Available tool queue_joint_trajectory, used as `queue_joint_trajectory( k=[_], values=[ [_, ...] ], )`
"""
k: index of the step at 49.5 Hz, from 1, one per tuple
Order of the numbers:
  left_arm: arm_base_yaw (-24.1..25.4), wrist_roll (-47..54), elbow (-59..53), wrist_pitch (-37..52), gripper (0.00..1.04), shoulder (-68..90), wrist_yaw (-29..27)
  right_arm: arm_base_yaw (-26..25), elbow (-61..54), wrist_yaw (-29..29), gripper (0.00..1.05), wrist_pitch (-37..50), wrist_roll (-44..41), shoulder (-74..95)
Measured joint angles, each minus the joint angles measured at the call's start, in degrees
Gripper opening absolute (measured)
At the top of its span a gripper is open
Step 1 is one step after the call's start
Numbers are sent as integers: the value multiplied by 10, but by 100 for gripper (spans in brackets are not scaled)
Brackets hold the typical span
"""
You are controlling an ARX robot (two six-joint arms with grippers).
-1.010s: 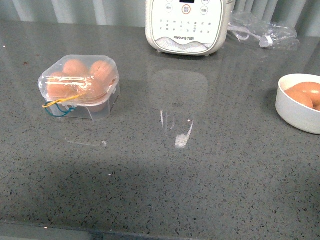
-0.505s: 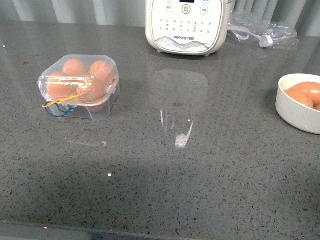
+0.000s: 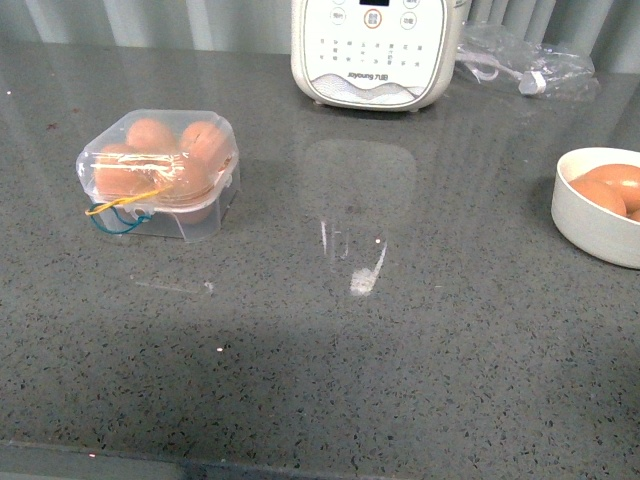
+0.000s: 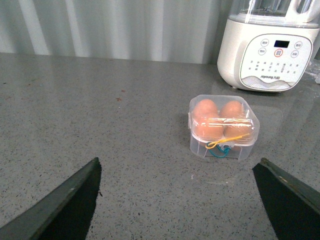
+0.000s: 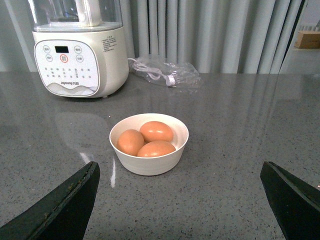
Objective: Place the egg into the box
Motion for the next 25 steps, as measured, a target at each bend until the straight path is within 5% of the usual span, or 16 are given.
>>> queue_joint_trajectory(
  k=[25],
  values=[
    [0, 0, 0, 0, 98, 0, 0, 0, 0, 0, 97, 0, 0, 0]
  ],
)
